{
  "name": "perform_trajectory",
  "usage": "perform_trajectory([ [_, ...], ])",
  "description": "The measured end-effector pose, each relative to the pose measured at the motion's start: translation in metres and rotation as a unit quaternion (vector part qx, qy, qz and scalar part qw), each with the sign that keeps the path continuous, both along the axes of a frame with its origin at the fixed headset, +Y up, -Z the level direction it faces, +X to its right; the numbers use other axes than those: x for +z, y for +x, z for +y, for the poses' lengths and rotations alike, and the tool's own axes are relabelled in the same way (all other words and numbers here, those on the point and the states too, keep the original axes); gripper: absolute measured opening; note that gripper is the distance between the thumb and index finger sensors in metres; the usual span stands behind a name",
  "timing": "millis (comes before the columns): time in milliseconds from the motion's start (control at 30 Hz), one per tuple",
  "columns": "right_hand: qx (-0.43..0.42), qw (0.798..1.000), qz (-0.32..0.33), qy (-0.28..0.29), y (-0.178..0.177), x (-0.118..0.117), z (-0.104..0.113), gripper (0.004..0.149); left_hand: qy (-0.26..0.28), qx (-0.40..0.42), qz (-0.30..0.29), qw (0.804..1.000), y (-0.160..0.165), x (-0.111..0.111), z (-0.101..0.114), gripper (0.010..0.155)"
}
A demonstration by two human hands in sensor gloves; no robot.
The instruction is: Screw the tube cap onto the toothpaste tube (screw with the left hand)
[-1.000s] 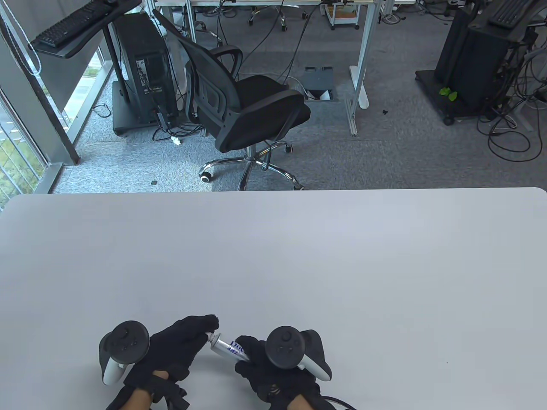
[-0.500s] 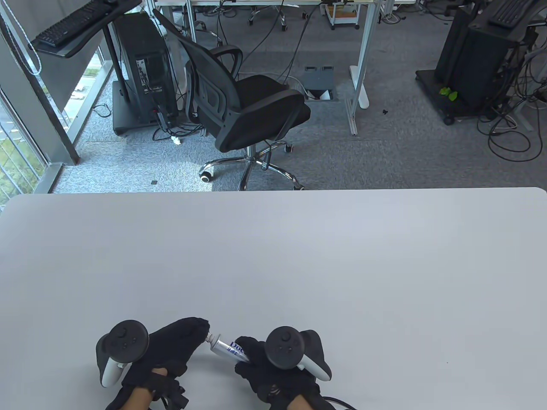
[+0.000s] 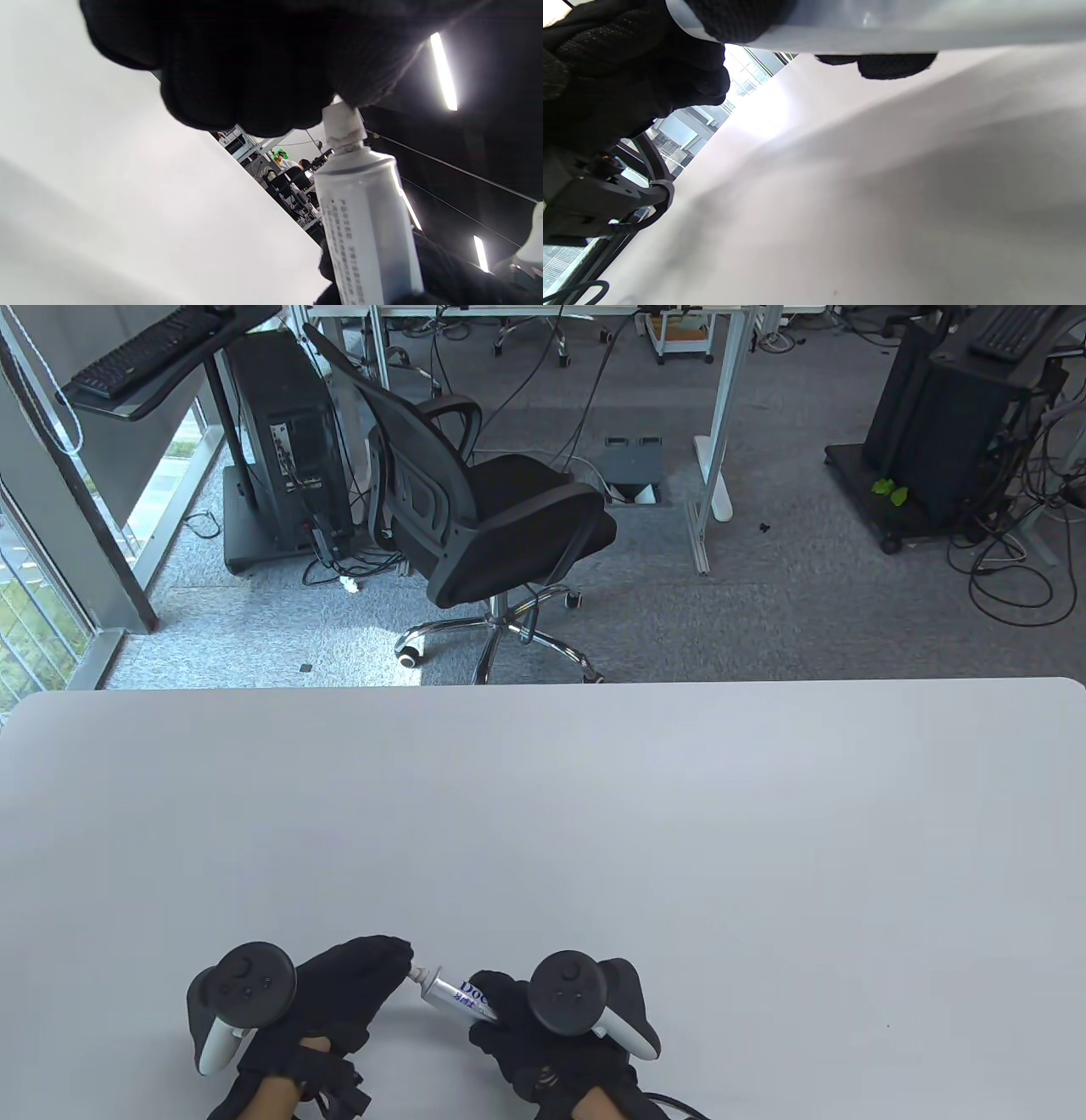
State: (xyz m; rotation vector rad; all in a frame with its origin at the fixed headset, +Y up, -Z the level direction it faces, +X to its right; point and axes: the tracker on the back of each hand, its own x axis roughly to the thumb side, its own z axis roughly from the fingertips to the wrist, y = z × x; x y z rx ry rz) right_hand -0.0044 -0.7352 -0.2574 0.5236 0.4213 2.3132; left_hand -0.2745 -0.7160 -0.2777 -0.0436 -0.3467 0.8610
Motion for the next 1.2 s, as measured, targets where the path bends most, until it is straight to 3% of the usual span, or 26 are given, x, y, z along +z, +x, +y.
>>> perform_trajectory([
  [367, 0.017, 1.000, 0.005, 0.000, -0.0015, -0.0002, -0.0014, 0.053, -0.008, -0.005, 0.003, 1.000, -0.0010, -0.0005, -0.0030, 0.049],
  [600, 0.023, 1.000, 0.014, -0.002, -0.0040, 0.0006, -0.0024, 0.053, -0.005, -0.015, -0.021, 1.000, 0.0022, -0.0018, -0.0016, 0.042],
  [833, 0.020, 1.000, 0.011, -0.004, -0.0028, -0.0005, -0.0026, 0.053, -0.018, -0.018, -0.008, 1.000, -0.0005, -0.0039, -0.0062, 0.050],
  [1200, 0.016, 1.000, 0.011, -0.017, -0.0025, -0.0008, -0.0043, 0.053, -0.012, -0.030, -0.032, 0.999, 0.0028, -0.0029, -0.0032, 0.046],
])
